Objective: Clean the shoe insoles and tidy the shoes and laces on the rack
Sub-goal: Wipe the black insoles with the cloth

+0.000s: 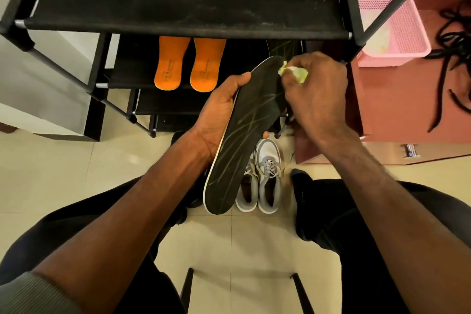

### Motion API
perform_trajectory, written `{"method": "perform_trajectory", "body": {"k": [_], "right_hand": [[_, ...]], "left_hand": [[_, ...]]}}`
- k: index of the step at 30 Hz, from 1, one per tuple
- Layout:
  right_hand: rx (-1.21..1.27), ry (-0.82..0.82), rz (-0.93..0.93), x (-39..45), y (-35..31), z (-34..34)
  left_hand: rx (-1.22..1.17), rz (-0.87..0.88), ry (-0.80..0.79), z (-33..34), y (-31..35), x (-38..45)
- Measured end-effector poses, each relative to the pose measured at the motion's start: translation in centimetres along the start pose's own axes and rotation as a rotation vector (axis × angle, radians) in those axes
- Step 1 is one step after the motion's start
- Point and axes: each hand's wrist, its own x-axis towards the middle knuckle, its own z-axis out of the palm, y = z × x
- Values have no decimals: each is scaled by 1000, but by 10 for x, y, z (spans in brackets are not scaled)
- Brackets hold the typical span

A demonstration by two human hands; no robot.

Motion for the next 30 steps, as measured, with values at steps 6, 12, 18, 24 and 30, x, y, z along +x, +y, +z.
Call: {"method": "perform_trajectory", "body": {"k": [6,12,18,24,30], "right_hand": [[48,-143,-100,-18,-9,11],[49,-34,-54,-11,-10,9],[152,-54,-91,-16,-12,14],[192,-130,-256,-27,-22,20],[148,29,-1,-2,-4,3]], "left_hand": [[-33,13,12,-3,-3,1],[10,-4,7,-4,0,1],[47,-18,28,-2,-2,-1],[-46,-14,14,-2,0,0],[86,-56,-16,-4,-3,3]]}}
